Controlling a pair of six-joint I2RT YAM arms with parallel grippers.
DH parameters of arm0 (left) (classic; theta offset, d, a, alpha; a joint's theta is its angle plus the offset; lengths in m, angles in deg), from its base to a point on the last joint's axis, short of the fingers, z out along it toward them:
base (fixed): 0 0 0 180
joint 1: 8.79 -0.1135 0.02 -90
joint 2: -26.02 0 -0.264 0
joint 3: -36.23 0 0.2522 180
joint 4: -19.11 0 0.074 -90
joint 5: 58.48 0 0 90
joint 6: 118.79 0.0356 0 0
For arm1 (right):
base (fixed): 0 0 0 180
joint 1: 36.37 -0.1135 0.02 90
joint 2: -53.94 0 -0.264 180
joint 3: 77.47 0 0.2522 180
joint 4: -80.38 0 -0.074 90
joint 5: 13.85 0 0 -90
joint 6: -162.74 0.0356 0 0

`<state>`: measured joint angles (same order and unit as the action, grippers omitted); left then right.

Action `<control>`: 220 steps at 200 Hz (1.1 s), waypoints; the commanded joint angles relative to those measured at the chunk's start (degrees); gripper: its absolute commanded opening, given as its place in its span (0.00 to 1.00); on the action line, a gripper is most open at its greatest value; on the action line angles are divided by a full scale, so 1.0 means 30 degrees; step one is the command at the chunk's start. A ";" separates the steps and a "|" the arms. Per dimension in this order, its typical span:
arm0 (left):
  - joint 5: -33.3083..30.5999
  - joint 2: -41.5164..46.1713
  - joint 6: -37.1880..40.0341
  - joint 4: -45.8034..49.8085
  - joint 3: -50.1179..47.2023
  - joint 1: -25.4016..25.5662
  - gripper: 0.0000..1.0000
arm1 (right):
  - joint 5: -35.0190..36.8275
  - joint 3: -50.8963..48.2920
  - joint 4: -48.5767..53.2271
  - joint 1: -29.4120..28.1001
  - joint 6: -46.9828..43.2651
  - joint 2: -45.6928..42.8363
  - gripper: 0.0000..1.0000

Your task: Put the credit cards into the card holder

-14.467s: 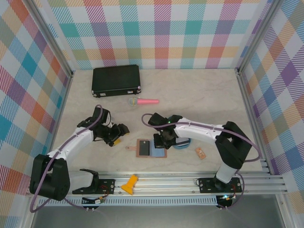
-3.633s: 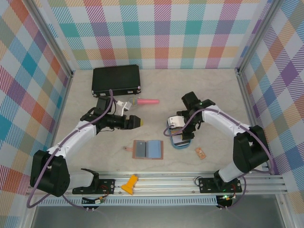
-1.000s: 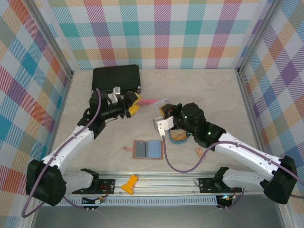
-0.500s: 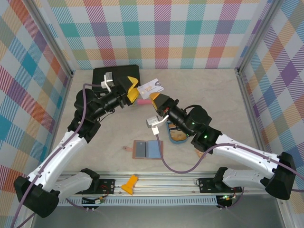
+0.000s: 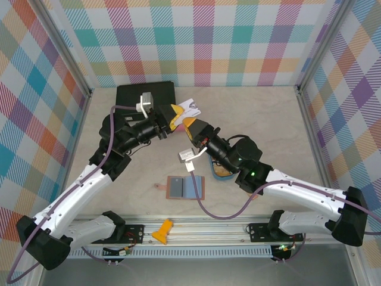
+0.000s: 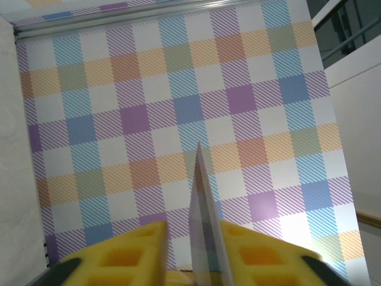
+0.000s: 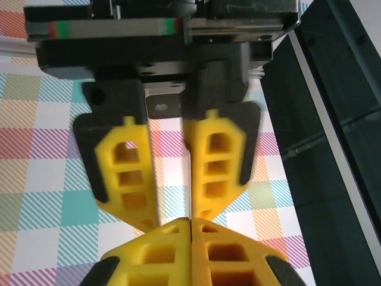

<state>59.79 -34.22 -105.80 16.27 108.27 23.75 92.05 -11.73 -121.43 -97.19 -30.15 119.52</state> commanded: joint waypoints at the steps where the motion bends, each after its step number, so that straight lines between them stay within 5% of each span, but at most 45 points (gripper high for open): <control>1: 0.0364 0.0096 0.0892 -0.0394 0.1018 0.0171 0.04 | 0.0798 0.0863 -0.0697 -0.0157 0.0460 0.0103 0.00; 5: 0.0268 0.0135 0.1166 -0.0270 0.1036 0.0145 0.00 | 0.1006 0.0982 -0.0393 -0.0177 0.0664 0.0111 0.01; 10: 0.0143 0.0180 0.1613 -0.0064 0.1100 0.0127 0.00 | 0.1159 0.1037 0.0129 -0.0152 0.0929 0.0101 0.14; 25: 0.0154 0.0247 0.4083 0.0999 0.1618 0.0083 0.00 | 0.1084 0.0550 0.0932 -0.0151 0.1793 -0.0401 0.74; 44: 0.0769 0.0003 0.8803 0.3002 0.2824 -0.0004 0.00 | 0.1467 -0.0012 0.3874 -0.0163 0.4705 -0.1990 0.93; 66: 0.1869 -0.0250 1.5577 0.4922 0.3836 -0.0231 0.00 | -0.1131 0.0928 1.2496 -0.0034 1.3153 -0.5253 0.93; 117: 0.6330 -0.1543 2.8838 1.1588 0.5842 -0.1043 0.00 | -0.6631 0.3913 2.0574 0.2066 2.3893 -0.6174 0.91; 169: 0.9057 -0.2816 3.4051 1.7460 0.7640 -0.1677 0.00 | -1.7960 0.7653 2.2819 0.9278 3.2013 -0.3243 0.75; 220: 0.9569 -0.3365 3.6071 1.9843 0.6979 -0.1538 0.00 | -2.0345 0.8506 2.4923 0.9662 3.2957 -0.0657 0.60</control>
<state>84.66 -44.43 -4.01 70.87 130.37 19.18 40.09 12.91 -51.62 -68.32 64.27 115.87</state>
